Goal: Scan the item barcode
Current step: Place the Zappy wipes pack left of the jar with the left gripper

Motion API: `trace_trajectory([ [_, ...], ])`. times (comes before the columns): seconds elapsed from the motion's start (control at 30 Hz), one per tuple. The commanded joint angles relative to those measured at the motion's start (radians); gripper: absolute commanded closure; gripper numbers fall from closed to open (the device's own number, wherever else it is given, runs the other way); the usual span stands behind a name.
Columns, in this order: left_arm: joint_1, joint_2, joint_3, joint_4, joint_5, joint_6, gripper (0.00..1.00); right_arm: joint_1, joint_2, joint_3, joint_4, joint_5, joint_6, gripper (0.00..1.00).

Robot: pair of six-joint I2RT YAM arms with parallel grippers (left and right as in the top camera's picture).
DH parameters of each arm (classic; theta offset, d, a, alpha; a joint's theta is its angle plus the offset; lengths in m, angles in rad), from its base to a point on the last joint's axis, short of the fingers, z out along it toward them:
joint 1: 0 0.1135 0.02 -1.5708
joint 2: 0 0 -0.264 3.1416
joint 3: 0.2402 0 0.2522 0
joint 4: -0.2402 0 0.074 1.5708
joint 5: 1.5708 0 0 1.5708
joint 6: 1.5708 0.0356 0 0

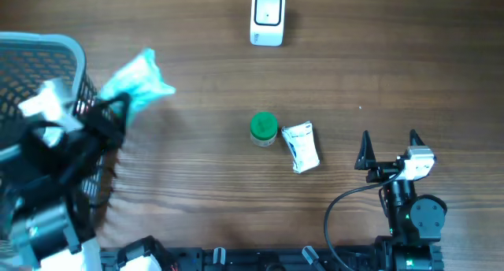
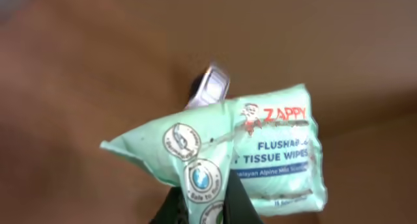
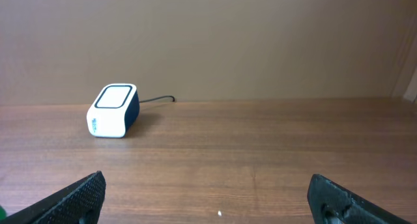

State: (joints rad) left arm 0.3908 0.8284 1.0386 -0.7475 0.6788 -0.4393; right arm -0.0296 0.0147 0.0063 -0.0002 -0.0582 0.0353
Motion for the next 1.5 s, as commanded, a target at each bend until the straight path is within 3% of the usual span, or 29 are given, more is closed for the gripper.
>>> trace_trajectory([
  [0.0,-0.252,0.064,-0.103,-0.049,-0.274,0.013,0.96,0.0,-0.007,-0.001,0.002,0.006,-0.009,0.0],
  [0.07,-0.408,0.131,-0.154,-0.025,-0.404,-0.082,0.96,0.0,-0.007,-0.001,0.002,0.006,-0.009,0.0],
  [0.17,-0.601,0.296,-0.176,-0.003,-0.692,-0.402,0.96,0.0,-0.007,-0.001,0.002,0.006,-0.009,0.0],
  [0.23,-0.7,0.432,-0.176,0.042,-0.743,-0.622,0.96,0.0,-0.007,-0.001,0.002,0.006,-0.009,0.0],
  [0.37,-0.882,0.719,-0.176,0.219,-0.723,-0.775,0.96,0.0,-0.007,-0.001,0.002,0.006,-0.009,0.0],
  [0.43,-0.958,0.789,-0.176,0.27,-0.722,-0.774,0.95,0.0,-0.007,-0.001,0.002,0.006,-0.009,0.0],
  [0.5,-0.974,0.772,-0.174,0.266,-0.733,-0.769,0.68,0.0,-0.007,-0.001,0.002,0.006,-0.009,0.0],
  [0.53,-0.971,0.747,-0.173,0.265,-0.733,-0.75,0.44,0.0,-0.007,-0.001,0.002,0.006,-0.009,0.0],
  [0.57,-0.964,0.704,-0.166,0.261,-0.739,-0.711,0.01,0.0,-0.007,-0.001,0.002,0.006,-0.009,0.0],
  [0.67,-0.962,0.584,-0.122,0.234,-0.796,-0.619,0.0,0.0,-0.007,-0.001,0.002,0.006,-0.009,0.0],
  [0.83,-0.96,0.306,0.034,0.152,-1.032,-0.384,0.0,0.0,-0.007,-0.001,0.002,0.006,-0.009,0.0],
  [0.9,-0.96,0.186,0.068,0.153,-1.218,-0.293,0.0,0.0,-0.007,-0.001,0.002,0.006,-0.01,0.01],
  [1.0,-0.914,0.037,0.08,0.156,-1.423,-0.258,0.0,0.0,-0.007,-0.001,0.002,0.006,-0.009,0.0],
  [1.2,-0.601,-0.087,0.08,0.075,-1.424,-0.229,0.0,0.0,-0.007,-0.001,0.002,0.006,-0.009,0.0],
  [1.3,-0.458,-0.05,0.08,-0.044,-1.415,-0.331,0.0,0.0,-0.007,-0.001,0.002,0.006,-0.009,0.0],
  [1.47,-0.226,0.077,0.08,-0.069,-1.178,-0.367,0.0,0.0,-0.007,-0.001,0.002,0.006,-0.009,0.0],
])
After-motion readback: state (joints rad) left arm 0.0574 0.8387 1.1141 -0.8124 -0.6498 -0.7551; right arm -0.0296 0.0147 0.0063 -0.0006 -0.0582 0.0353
